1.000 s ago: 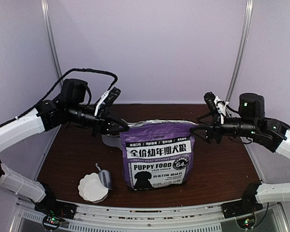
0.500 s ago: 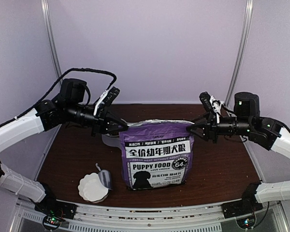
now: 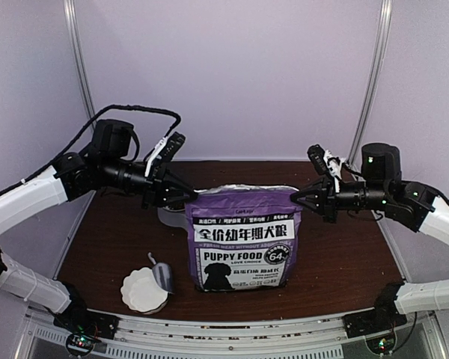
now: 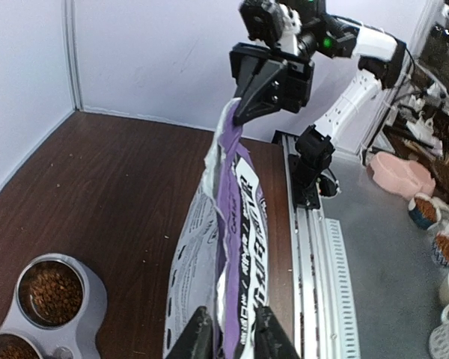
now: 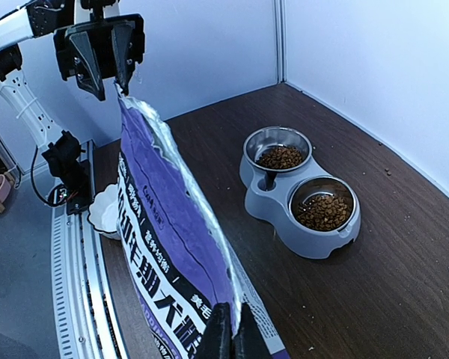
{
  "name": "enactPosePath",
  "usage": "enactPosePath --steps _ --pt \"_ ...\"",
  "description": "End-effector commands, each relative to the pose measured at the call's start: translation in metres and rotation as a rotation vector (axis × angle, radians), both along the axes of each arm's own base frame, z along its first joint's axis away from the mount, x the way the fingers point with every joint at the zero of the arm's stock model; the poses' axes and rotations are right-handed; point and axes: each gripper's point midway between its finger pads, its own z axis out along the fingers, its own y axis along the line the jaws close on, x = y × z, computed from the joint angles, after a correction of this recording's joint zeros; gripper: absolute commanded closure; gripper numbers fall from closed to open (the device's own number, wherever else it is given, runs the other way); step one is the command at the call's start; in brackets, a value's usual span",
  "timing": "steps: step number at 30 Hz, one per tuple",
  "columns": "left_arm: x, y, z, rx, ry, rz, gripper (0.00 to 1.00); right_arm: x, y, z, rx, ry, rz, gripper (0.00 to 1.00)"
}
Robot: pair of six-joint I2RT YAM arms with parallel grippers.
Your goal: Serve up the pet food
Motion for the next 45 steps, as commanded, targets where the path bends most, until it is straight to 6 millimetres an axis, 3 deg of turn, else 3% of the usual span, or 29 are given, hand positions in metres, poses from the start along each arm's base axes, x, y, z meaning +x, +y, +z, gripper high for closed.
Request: enactPosePath --steps 1,3,7,11,21,24,32,38,41,45 --pt "0.013 0.002 0.042 -0.035 -0.101 0.064 0.66 -0.007 -0.002 0.02 0.026 -0.029 0.026 1.0" --pt "0.013 -0.002 0.047 -0.011 -0.113 0.069 0.54 -0.01 -0.001 0.021 0.028 -0.025 0.041 1.0" --pt "0.008 -0.02 0.046 0.082 -0.163 0.07 0.38 -0.013 0.002 0.022 0.033 -0.015 0.067 1.0" --pt "0.013 -0.037 0.042 0.172 -0.185 0.077 0.33 -0.017 0.001 0.024 0.035 -0.02 0.08 1.0" --pt "0.009 -0.074 -0.001 0.409 -0.142 0.012 0.3 -0.019 -0.003 0.025 0.026 -0.041 0.075 1.0" --pt "0.006 -0.078 -0.005 0.424 -0.12 -0.008 0.37 -0.019 -0.003 0.026 0.028 -0.045 0.077 1.0" --pt "-0.009 -0.084 -0.017 0.464 -0.098 -0.065 1.0 -0.02 -0.004 0.027 0.025 -0.05 0.07 1.0" --pt "-0.009 -0.087 -0.01 0.438 -0.116 -0.071 1.0 -0.027 0.001 0.029 0.053 -0.031 0.11 1.0" --pt "-0.01 -0.095 -0.007 0.406 -0.103 -0.079 0.79 -0.033 0.007 0.031 0.086 -0.018 0.145 1.0" --pt "-0.009 -0.108 -0.004 0.373 -0.09 -0.09 0.73 -0.037 0.016 0.03 0.095 -0.007 0.172 1.0"
